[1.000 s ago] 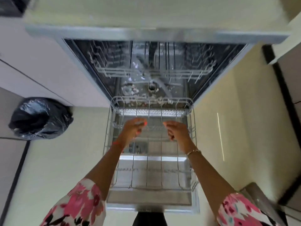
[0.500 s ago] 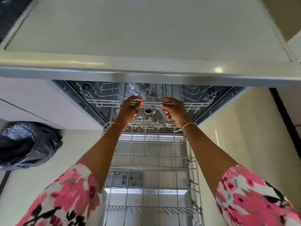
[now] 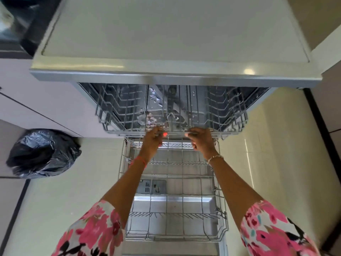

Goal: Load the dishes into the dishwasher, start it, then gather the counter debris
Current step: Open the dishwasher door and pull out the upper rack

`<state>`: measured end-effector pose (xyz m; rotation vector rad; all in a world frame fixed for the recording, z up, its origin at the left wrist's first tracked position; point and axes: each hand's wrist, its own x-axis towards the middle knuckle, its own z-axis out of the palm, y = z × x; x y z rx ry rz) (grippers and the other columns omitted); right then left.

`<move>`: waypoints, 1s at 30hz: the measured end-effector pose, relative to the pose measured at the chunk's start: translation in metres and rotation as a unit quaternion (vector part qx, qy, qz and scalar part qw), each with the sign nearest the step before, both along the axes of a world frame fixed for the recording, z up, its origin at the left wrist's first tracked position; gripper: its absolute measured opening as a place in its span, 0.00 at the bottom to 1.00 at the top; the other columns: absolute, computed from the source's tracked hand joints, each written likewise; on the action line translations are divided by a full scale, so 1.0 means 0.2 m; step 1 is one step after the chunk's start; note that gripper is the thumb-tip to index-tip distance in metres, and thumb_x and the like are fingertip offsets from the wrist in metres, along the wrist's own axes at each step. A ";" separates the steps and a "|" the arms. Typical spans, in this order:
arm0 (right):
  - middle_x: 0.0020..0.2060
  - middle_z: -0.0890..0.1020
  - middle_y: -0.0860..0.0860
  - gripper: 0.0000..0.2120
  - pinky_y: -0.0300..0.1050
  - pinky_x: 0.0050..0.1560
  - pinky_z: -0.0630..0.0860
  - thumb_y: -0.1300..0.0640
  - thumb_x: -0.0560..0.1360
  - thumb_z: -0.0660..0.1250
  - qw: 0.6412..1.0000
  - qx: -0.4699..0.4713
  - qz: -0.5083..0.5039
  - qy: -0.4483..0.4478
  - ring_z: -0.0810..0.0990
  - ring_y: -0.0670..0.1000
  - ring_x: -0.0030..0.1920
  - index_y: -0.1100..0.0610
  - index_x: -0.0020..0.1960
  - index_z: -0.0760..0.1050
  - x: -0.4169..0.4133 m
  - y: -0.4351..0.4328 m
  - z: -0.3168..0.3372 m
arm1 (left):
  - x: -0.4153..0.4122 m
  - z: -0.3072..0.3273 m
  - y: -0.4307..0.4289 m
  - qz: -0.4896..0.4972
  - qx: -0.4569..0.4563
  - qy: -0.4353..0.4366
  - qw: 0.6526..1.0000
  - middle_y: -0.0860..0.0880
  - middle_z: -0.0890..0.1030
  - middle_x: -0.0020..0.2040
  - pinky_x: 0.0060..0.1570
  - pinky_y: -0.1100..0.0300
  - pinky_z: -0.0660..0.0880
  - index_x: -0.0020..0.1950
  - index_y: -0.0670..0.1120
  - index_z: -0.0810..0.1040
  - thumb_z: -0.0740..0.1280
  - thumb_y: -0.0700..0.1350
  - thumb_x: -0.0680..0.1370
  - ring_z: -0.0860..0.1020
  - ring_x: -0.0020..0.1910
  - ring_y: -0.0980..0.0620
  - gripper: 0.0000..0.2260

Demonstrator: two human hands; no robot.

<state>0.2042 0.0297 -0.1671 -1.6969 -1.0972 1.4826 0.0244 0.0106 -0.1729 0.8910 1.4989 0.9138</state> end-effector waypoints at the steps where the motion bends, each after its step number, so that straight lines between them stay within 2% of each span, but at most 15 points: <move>1: 0.20 0.74 0.47 0.04 0.33 0.19 0.63 0.68 0.72 0.68 1.000 -0.026 -0.007 0.004 0.66 0.42 0.16 0.64 0.46 0.79 0.00 -0.07 0.00 | 0.01 0.01 -0.08 0.006 -0.013 -0.003 1.000 0.53 0.75 0.31 0.21 0.73 0.64 0.41 0.42 0.74 0.62 0.28 0.75 0.68 0.20 0.63 0.09; 3: 0.18 0.72 0.49 0.04 0.32 0.18 0.62 0.69 0.72 0.68 0.996 -0.079 -0.027 0.019 0.64 0.43 0.15 0.62 0.43 0.79 0.01 -0.23 0.01 | 0.02 0.03 -0.25 0.011 -0.037 -0.018 0.999 0.54 0.76 0.29 0.20 0.72 0.63 0.40 0.41 0.73 0.61 0.26 0.74 0.67 0.18 0.62 0.11; 5: 0.19 0.72 0.50 0.06 0.32 0.18 0.62 0.69 0.71 0.69 0.995 -0.093 -0.034 0.025 0.63 0.43 0.16 0.60 0.41 0.79 0.03 -0.40 0.04 | 0.02 0.05 -0.43 0.003 -0.049 -0.026 0.998 0.50 0.75 0.30 0.21 0.71 0.64 0.44 0.38 0.74 0.61 0.26 0.75 0.68 0.20 0.62 0.08; 7: 0.19 0.73 0.49 0.06 0.32 0.18 0.62 0.70 0.70 0.69 0.992 -0.112 -0.040 0.037 0.63 0.43 0.16 0.61 0.44 0.79 0.04 -0.57 0.06 | 0.02 0.07 -0.60 -0.007 -0.051 -0.017 0.999 0.50 0.75 0.31 0.23 0.71 0.66 0.47 0.37 0.74 0.62 0.28 0.75 0.69 0.22 0.62 0.06; 11: 0.15 0.71 0.46 0.08 0.31 0.17 0.61 0.71 0.72 0.67 0.990 -0.139 -0.007 0.001 0.64 0.43 0.14 0.65 0.49 0.79 0.06 -0.89 0.08 | 0.03 0.09 -0.94 -0.014 -0.076 -0.002 0.997 0.52 0.73 0.28 0.24 0.71 0.66 0.40 0.41 0.74 0.62 0.29 0.76 0.68 0.23 0.62 0.09; 13: 0.14 0.71 0.46 0.08 0.31 0.16 0.60 0.71 0.72 0.66 0.990 -0.143 -0.001 -0.015 0.63 0.43 0.14 0.63 0.49 0.79 0.06 -1.04 0.09 | 0.03 0.10 -1.08 -0.014 -0.099 0.007 0.995 0.56 0.75 0.25 0.23 0.71 0.65 0.40 0.44 0.75 0.64 0.30 0.75 0.69 0.22 0.63 0.09; 15: 0.15 0.71 0.46 0.07 0.32 0.16 0.60 0.72 0.72 0.66 0.991 -0.135 0.004 -0.013 0.64 0.43 0.13 0.62 0.44 0.79 0.07 -1.19 0.10 | 0.03 0.10 -1.19 -0.036 -0.102 0.040 0.993 0.56 0.76 0.26 0.24 0.71 0.66 0.42 0.41 0.76 0.66 0.32 0.75 0.69 0.21 0.61 0.05; 18: 0.17 0.73 0.46 0.10 0.33 0.16 0.62 0.72 0.71 0.66 0.991 -0.130 0.001 -0.028 0.64 0.43 0.14 0.58 0.38 0.79 0.08 -1.35 0.11 | 0.04 0.10 -1.35 -0.055 -0.111 0.063 0.990 0.50 0.76 0.32 0.24 0.70 0.67 0.44 0.38 0.76 0.67 0.34 0.75 0.68 0.20 0.61 0.01; 20: 0.21 0.73 0.53 0.10 0.33 0.17 0.62 0.72 0.72 0.65 0.989 -0.143 -0.005 -0.027 0.64 0.43 0.14 0.59 0.40 0.79 0.08 -1.42 0.12 | 0.06 0.10 -1.42 -0.053 -0.113 0.071 0.990 0.49 0.76 0.34 0.24 0.70 0.67 0.44 0.38 0.75 0.66 0.35 0.75 0.68 0.20 0.61 0.01; 22: 0.26 0.74 0.54 0.09 0.33 0.17 0.62 0.72 0.72 0.65 0.987 -0.157 -0.015 -0.023 0.64 0.43 0.15 0.60 0.43 0.79 0.08 -1.46 0.13 | 0.07 0.10 -1.47 -0.051 -0.118 0.074 0.989 0.47 0.76 0.37 0.25 0.70 0.67 0.45 0.38 0.76 0.66 0.35 0.75 0.69 0.20 0.61 0.00; 26: 0.28 0.75 0.56 0.07 0.33 0.17 0.60 0.70 0.73 0.66 0.985 -0.171 -0.024 -0.020 0.64 0.44 0.15 0.62 0.45 0.80 0.09 -1.56 0.14 | 0.08 0.13 -1.54 -0.031 -0.149 0.050 0.987 0.46 0.76 0.39 0.22 0.71 0.65 0.44 0.38 0.75 0.66 0.32 0.74 0.68 0.19 0.62 0.03; 30: 0.21 0.72 0.51 0.08 0.34 0.19 0.59 0.70 0.72 0.67 0.976 -0.209 -0.055 -0.005 0.64 0.45 0.16 0.63 0.49 0.80 0.09 -1.65 0.12 | 0.08 0.14 -1.63 -0.052 -0.159 0.057 0.984 0.47 0.74 0.34 0.23 0.71 0.66 0.44 0.39 0.75 0.66 0.33 0.75 0.67 0.19 0.62 0.02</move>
